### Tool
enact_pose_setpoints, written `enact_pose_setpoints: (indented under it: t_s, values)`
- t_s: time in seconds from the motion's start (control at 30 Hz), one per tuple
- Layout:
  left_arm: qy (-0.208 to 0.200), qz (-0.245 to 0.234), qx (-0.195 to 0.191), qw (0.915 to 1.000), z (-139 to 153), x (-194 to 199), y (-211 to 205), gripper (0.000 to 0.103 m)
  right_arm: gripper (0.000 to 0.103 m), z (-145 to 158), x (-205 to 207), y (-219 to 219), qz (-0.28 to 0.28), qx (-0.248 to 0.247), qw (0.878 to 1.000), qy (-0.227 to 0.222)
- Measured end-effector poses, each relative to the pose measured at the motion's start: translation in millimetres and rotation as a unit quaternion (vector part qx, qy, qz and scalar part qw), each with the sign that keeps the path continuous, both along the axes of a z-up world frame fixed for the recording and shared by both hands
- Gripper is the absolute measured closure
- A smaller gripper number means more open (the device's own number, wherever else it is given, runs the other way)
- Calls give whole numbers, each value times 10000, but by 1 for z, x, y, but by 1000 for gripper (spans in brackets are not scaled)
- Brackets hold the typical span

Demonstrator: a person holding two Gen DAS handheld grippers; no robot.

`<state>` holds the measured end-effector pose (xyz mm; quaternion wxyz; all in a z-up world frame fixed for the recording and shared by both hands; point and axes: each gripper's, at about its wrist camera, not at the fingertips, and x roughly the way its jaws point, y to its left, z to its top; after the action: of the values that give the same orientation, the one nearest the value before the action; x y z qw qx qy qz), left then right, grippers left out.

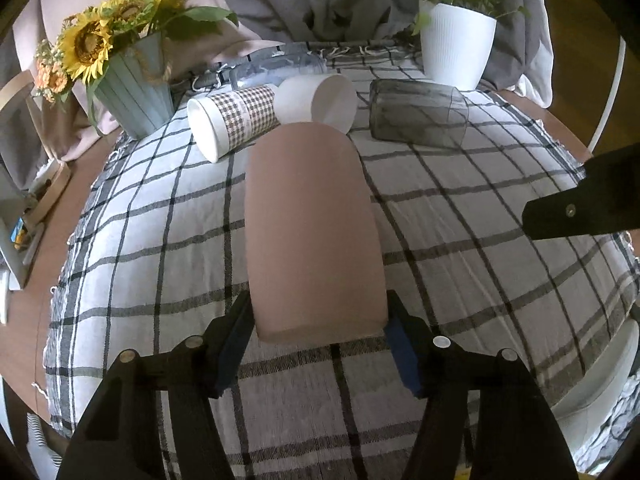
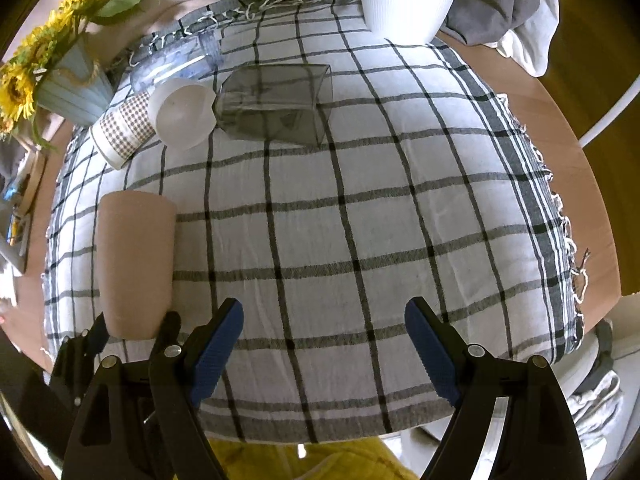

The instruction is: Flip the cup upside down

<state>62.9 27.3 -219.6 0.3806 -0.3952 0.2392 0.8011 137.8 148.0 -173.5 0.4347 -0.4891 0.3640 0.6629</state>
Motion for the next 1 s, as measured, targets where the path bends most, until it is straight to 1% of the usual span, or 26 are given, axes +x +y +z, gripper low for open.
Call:
enact_pose_setpoints:
  t_s: [0.17, 0.4, 0.67, 0.8, 1.0]
  values:
    - [99, -58, 87, 9999, 14, 2, -3, 41, 20, 2, -1, 0, 12, 16, 10000, 57]
    - [180, -57, 315, 9993, 34, -3, 1, 41, 20, 11, -3, 3, 42, 135, 9997, 190]
    - [293, -46, 472, 9984, 43, -11, 11, 41, 20, 17, 0, 8, -31, 225, 9993, 289]
    - [267, 15, 599, 9978, 47, -21, 16, 41, 20, 18, 1, 11, -91, 234, 9992, 318]
    - [270, 72, 686, 9973, 50, -31, 24, 42, 20, 22, 1, 15, -160, 303, 9988, 357]
